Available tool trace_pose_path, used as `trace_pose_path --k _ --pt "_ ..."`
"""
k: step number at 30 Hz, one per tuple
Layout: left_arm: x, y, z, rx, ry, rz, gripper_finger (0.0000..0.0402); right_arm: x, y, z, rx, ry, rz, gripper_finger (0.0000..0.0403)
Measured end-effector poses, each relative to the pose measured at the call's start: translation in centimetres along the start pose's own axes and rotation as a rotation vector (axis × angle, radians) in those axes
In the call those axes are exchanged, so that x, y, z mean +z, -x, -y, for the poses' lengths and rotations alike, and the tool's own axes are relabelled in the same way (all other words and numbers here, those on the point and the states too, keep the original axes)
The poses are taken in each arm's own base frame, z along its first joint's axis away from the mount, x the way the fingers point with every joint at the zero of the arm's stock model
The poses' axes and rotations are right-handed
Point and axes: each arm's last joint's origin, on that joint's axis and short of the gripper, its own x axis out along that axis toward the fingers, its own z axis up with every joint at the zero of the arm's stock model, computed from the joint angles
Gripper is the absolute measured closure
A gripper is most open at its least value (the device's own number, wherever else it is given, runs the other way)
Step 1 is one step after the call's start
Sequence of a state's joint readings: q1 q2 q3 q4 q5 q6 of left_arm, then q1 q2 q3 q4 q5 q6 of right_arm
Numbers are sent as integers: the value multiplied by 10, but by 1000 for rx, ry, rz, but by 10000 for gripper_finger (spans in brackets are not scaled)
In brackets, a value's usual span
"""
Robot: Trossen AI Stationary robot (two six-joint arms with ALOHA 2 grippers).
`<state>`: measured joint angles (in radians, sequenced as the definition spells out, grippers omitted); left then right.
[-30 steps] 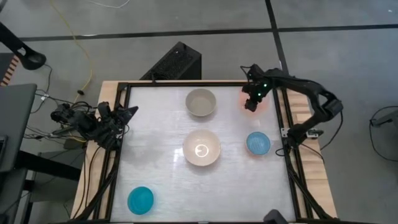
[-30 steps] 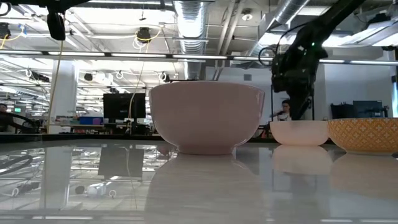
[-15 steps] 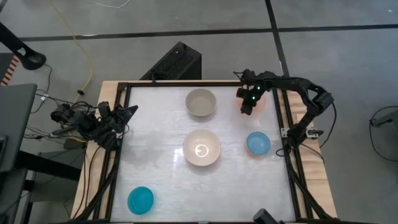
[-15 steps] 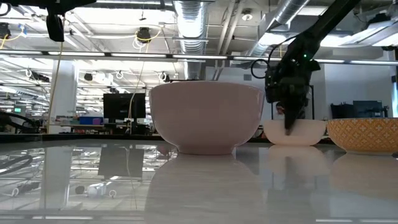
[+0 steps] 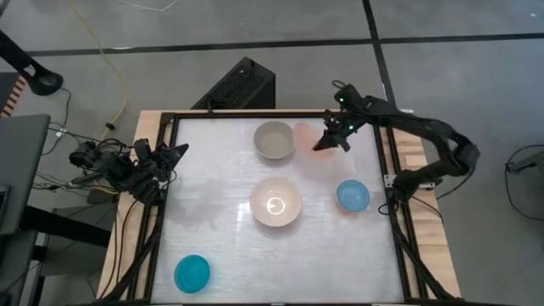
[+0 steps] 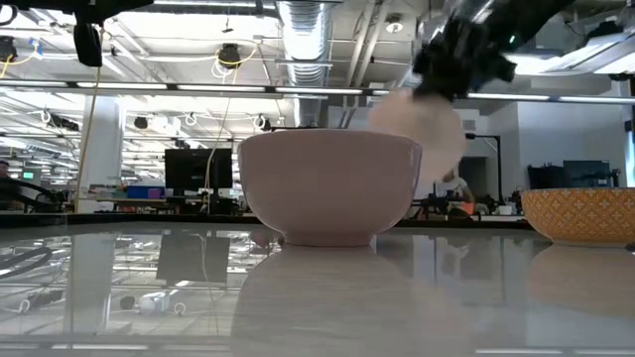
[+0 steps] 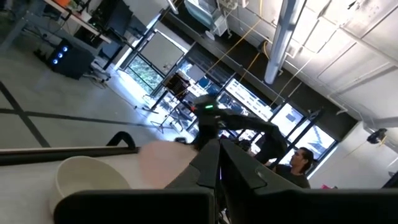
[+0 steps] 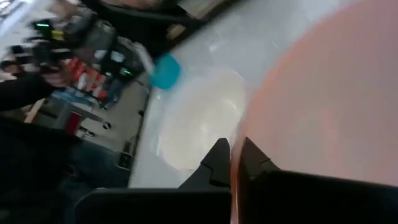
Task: Nest bowls inside each other
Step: Stack the light orange bowl on top of the white bowl
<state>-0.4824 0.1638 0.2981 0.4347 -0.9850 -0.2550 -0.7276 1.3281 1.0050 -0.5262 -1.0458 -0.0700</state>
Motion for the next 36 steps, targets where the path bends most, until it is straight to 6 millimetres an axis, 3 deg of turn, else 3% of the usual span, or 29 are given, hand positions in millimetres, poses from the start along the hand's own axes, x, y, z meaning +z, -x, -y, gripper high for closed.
trace_pose_path --k 4,10,20,28,36 --pt "0 0 -1 23 -5 3 401 18 -11 -43 58 108 84 402" --pt "0 0 -1 32 -7 6 401 22 -53 -95 94 211 125 402" --pt "-2 0 -1 28 16 -10 401 -4 -128 -139 -100 351 10 403" --pt "-8 0 -3 39 24 -44 401 -4 -192 -154 -182 488 -300 403" --pt "-8 0 -3 39 33 -44 401 -9 -239 -144 -214 519 -594 403"
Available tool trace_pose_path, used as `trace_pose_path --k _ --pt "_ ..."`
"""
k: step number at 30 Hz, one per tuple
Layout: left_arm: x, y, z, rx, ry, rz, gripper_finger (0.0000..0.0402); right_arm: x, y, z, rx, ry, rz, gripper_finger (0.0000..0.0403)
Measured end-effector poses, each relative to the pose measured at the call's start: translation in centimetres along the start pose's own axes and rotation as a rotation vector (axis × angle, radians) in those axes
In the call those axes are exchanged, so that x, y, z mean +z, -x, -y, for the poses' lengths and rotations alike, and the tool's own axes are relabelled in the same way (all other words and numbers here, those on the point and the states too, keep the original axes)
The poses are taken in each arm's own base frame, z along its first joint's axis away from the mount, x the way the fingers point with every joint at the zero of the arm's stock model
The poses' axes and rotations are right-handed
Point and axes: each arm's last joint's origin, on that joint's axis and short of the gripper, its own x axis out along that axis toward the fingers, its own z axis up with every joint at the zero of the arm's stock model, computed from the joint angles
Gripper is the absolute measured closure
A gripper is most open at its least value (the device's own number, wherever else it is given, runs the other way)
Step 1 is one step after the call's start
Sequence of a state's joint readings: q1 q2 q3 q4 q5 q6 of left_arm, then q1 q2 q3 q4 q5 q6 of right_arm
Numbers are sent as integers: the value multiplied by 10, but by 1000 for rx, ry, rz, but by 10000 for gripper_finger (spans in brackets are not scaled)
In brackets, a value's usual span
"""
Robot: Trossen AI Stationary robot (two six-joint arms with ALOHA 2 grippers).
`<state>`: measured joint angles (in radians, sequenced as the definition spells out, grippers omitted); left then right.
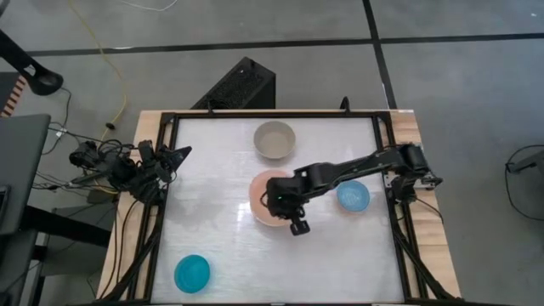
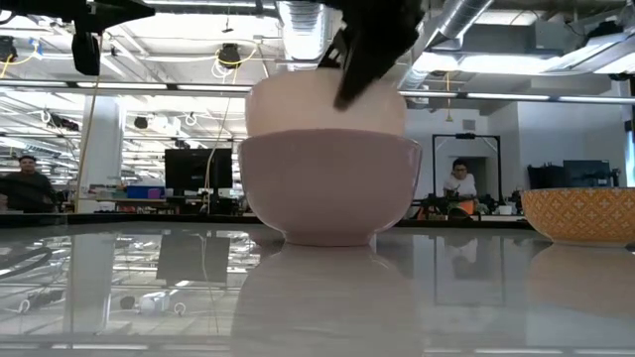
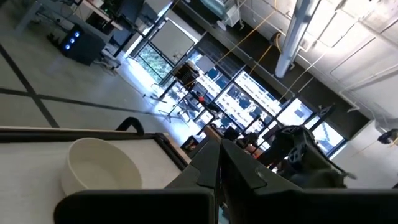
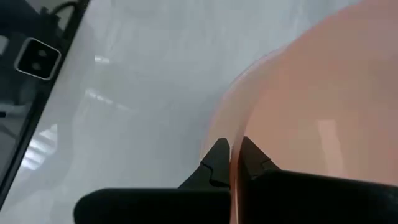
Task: Nest bowls inside each other
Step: Stack the light orange bowl on top of the white bowl, then stack the gray bowl on top of the light orange bowl
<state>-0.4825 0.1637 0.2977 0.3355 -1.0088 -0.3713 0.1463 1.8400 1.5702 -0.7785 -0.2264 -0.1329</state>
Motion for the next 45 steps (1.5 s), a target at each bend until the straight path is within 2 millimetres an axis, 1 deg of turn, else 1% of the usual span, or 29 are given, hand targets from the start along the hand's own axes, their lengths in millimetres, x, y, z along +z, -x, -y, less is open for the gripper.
trace_pose_path --k 5,7,9,13,17,20,22,25,28,34,37,39,42,45 --pt "0 0 0 0 4 0 401 0 -15 5 7 -28 -33 397" --pt "0 0 0 0 4 -1 401 0 -16 5 12 -35 -38 385" --pt "0 0 0 0 4 -1 401 1 -16 6 10 -41 -24 362" --pt "0 0 0 0 2 -2 401 6 -3 7 0 -71 36 301" --pt "0 0 0 1 -1 -3 401 12 20 9 18 -108 143 235" --pt "-1 0 0 -1 -3 -5 401 15 42 15 -35 -156 221 200" --pt "-1 0 0 -1 -4 -6 401 13 57 25 -134 -184 253 192" --pt "-1 0 0 0 -5 -6 401 6 72 49 -256 -226 257 195" --pt "-1 0 0 -4 -5 -8 401 -6 77 79 -295 -280 227 210" --pt "-1 0 1 -33 7 -19 401 -31 86 137 -291 -321 215 239" --pt "-1 0 1 -40 19 -22 401 -49 87 161 -249 -345 174 246" --pt "-1 0 1 -42 25 -23 401 -62 85 172 -216 -345 110 248" --pt "-1 0 1 -54 26 -28 401 -82 78 182 -173 -313 -13 248" --pt "-1 0 1 -55 26 -29 401 -94 72 190 -141 -263 -87 246"
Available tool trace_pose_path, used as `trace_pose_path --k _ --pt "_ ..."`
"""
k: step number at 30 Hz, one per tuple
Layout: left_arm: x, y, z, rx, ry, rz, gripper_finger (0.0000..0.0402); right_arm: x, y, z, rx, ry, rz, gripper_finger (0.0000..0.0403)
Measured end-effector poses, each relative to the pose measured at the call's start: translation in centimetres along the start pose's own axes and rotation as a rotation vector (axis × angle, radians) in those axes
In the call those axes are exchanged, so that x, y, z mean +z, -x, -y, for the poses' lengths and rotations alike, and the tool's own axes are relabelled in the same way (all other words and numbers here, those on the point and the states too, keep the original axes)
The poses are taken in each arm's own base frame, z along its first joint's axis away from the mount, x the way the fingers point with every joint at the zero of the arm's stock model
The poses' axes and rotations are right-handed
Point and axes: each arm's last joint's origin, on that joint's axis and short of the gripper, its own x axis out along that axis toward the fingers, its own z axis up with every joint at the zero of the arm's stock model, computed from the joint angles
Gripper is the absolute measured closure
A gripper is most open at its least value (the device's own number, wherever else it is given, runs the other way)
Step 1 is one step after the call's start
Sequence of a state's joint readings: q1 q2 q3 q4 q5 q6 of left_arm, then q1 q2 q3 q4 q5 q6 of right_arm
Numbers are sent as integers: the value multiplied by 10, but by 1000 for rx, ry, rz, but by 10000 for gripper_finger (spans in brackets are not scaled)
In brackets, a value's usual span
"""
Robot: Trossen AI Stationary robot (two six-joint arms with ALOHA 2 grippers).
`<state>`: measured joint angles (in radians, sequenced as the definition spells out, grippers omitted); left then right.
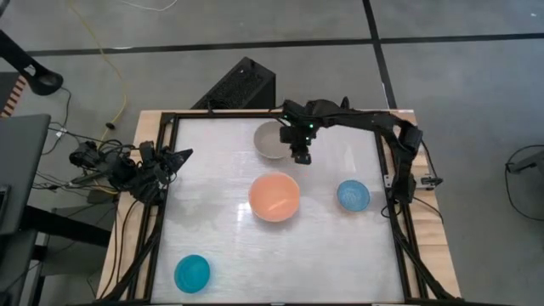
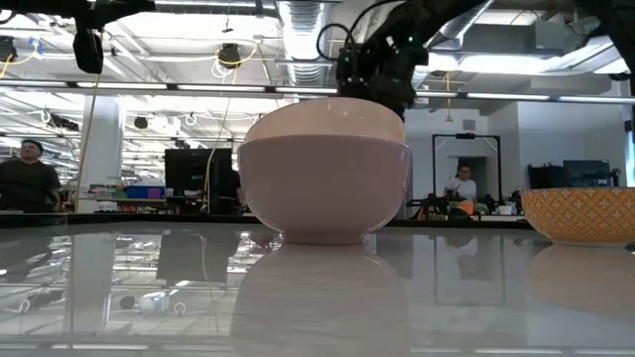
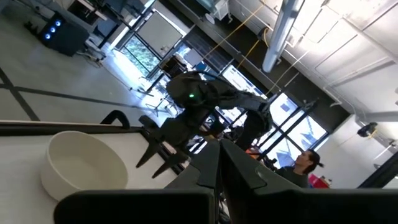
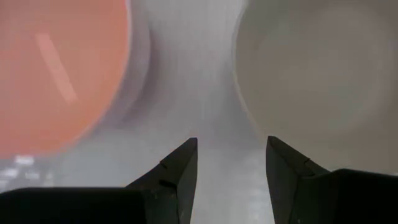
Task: Nest bowls inside each other
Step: Stack the gray bowl on top of the light orange bowl
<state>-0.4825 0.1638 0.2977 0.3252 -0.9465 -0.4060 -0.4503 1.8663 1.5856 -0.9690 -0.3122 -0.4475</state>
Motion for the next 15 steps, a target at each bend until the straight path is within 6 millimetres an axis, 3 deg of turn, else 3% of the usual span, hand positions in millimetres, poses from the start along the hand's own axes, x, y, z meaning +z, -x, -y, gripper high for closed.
trace_pose_path --k 8,15 --pt "0 0 0 11 -3 1 401 4 -1 11 -44 136 66 245" --pt "-1 0 -2 51 2 7 401 -4 -45 23 19 147 -51 245"
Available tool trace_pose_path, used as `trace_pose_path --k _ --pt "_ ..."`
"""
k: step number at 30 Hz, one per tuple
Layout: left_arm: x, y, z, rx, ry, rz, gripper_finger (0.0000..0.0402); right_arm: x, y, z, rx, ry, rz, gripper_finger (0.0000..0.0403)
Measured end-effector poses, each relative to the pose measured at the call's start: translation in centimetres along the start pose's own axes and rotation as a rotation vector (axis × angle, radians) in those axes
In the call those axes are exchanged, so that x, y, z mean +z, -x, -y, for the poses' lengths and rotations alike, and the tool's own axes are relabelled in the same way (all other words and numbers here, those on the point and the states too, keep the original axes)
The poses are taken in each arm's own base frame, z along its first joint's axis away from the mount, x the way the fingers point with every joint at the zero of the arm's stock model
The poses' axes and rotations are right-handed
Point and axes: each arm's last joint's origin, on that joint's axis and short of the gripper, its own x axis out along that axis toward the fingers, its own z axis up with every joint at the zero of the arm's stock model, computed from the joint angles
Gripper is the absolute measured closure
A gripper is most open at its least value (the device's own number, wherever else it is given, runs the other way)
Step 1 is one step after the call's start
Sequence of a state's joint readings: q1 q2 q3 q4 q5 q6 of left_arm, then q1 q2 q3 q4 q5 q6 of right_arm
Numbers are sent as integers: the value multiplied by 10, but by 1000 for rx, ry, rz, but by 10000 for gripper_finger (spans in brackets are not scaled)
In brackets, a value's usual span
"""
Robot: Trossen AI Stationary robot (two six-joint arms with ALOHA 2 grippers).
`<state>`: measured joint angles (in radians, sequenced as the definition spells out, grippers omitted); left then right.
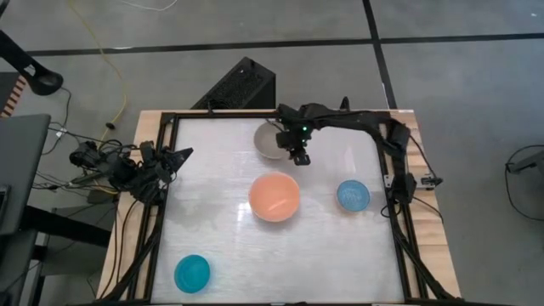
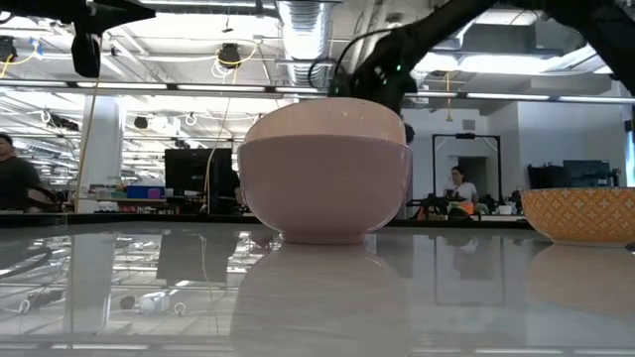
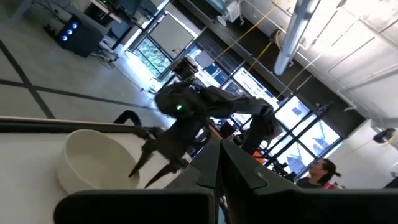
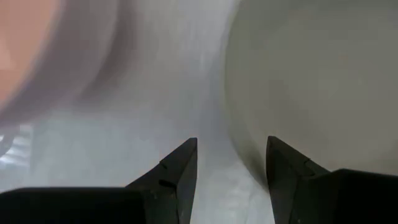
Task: Nest bowls inside each other
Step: Stack the gray bowl on top of the light orange bowl
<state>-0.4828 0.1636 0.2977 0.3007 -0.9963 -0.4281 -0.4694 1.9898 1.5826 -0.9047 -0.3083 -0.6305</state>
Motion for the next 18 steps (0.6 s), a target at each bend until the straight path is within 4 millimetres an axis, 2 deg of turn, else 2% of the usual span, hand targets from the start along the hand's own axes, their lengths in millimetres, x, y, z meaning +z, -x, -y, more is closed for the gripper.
trace_pose_path --k 4,6,8,9,11,14,18 --pt "0 0 0 5 17 -2 401 -6 -21 9 -33 -26 -82 258" --pt "0 0 0 5 22 -1 401 -8 -26 12 -36 -46 -91 285" --pt "0 0 0 6 25 -1 401 -9 -24 15 -31 -74 -74 331" --pt "0 0 0 6 25 -1 401 -9 -20 17 -19 -87 -53 361" --pt "0 0 0 7 26 0 401 -10 -12 19 13 -101 5 388" --pt "0 0 -1 12 27 2 401 -9 10 20 11 -154 93 397" --pt "0 0 -1 21 24 6 401 -6 53 13 82 -191 280 403"
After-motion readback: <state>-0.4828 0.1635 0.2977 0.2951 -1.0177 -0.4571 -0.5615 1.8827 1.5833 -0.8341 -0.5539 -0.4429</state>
